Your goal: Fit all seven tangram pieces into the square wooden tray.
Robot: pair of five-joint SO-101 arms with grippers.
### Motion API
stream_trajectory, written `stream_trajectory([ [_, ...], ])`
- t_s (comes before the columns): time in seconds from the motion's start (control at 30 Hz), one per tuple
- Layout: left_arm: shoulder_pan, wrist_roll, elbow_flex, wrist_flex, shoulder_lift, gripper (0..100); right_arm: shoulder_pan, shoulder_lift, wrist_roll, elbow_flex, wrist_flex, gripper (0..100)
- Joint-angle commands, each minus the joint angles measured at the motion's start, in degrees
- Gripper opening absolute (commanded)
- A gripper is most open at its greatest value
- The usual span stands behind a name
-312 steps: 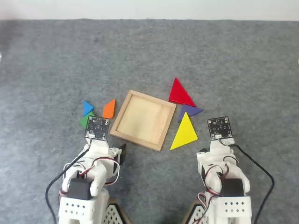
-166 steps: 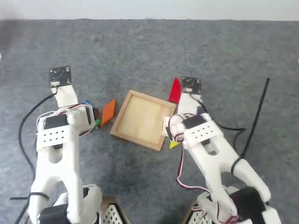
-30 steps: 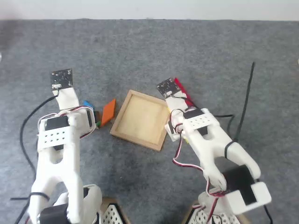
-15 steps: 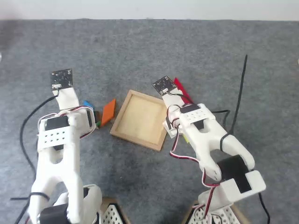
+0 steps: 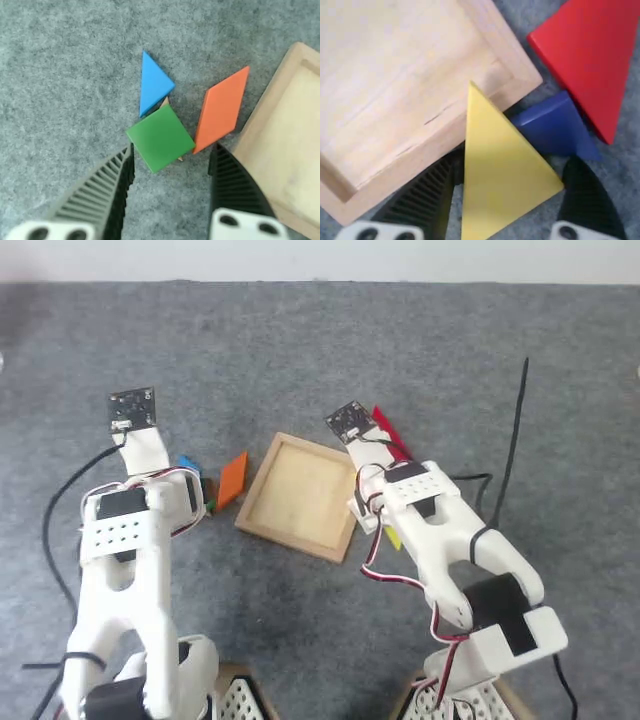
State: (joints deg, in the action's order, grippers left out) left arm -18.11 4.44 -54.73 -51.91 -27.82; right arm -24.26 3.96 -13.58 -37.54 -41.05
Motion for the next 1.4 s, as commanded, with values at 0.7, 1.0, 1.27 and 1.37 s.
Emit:
stream_trajectory([
  [0.7, -0.09, 0.26, 0.48, 1.14, -2.2, 24, 0.57, -14.73, 6.15, 2.9, -12.88, 28.4],
  [1.0, -3.16, 0.35, 0.66, 1.05, -2.2, 24, -8.22, -11.74, 21.19, 14.24, -13.49, 28.4],
  [1.27, -3.43, 0.35, 0.66, 1.05, -2.2, 24, -15.16, 6.73, 38.24, 30.15, -13.41, 28.4],
  [1.37, -3.34, 0.35, 0.57, 1.05, -2.2, 24, -17.8, 13.32, 43.08, 34.64, -13.14, 28.6],
])
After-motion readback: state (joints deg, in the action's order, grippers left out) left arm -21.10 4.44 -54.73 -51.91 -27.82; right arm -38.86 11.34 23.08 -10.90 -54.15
